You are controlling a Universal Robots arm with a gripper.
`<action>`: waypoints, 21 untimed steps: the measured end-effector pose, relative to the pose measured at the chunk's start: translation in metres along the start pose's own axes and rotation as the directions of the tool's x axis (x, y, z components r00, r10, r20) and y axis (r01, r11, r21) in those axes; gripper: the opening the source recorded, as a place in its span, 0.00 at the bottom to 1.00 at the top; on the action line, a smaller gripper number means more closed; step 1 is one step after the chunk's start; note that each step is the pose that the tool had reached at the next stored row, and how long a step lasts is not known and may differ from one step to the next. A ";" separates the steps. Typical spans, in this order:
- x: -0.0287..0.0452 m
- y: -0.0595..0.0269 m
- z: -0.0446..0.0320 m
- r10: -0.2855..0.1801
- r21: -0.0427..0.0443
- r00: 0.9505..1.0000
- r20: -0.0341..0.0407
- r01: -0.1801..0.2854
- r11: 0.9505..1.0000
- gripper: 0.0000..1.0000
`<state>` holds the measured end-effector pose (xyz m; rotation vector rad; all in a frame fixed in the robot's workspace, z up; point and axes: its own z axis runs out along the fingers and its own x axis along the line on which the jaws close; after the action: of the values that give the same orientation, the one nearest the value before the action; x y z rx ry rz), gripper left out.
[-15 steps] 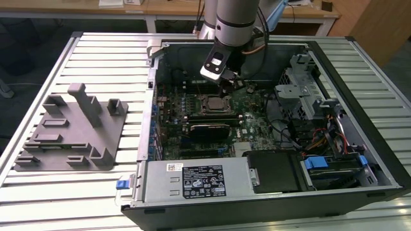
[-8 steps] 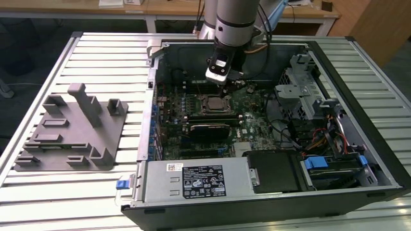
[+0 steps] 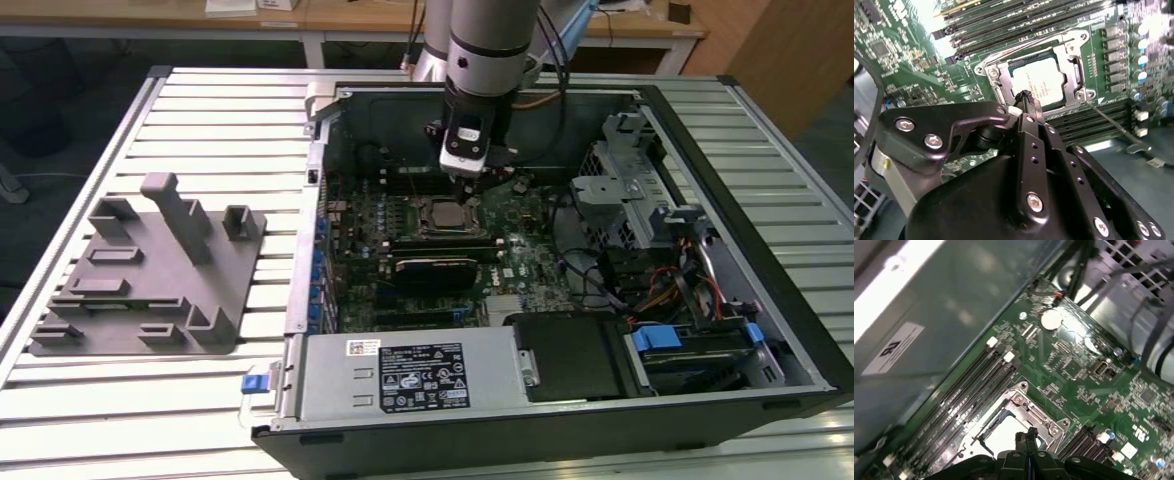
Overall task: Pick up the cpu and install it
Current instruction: 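Close the cpu cover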
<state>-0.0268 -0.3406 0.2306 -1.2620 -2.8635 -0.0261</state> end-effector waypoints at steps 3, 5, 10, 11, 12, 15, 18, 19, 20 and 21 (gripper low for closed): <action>0.0000 0.0000 0.0001 -0.074 0.001 0.997 -0.001 0.074 0.997 0.11; 0.0000 0.0000 0.0002 -0.110 0.002 0.994 -0.001 0.110 0.994 0.11; 0.0000 0.0000 0.0007 -0.234 0.004 0.972 -0.003 0.234 0.972 0.11; 0.0000 0.0000 0.0008 -0.253 0.004 0.968 -0.003 0.253 0.968 0.11; 0.0000 0.0000 0.0010 -0.270 0.004 0.963 -0.003 0.270 0.963 0.11; 0.0000 0.0000 0.0014 -0.322 0.005 0.947 -0.004 0.322 0.947 0.11; 0.0000 0.0000 0.0019 -0.374 0.006 0.928 -0.005 0.374 0.927 0.11; 0.0000 0.0000 0.0021 -0.390 0.006 0.921 -0.005 0.390 0.921 0.11; 0.0000 0.0000 0.0023 -0.407 0.006 0.913 -0.006 0.407 0.913 0.11; 0.0000 0.0000 0.0025 -0.423 0.007 0.906 -0.006 0.423 0.906 0.11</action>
<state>-0.0268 -0.3406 0.2281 -0.6106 -3.0658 -0.0214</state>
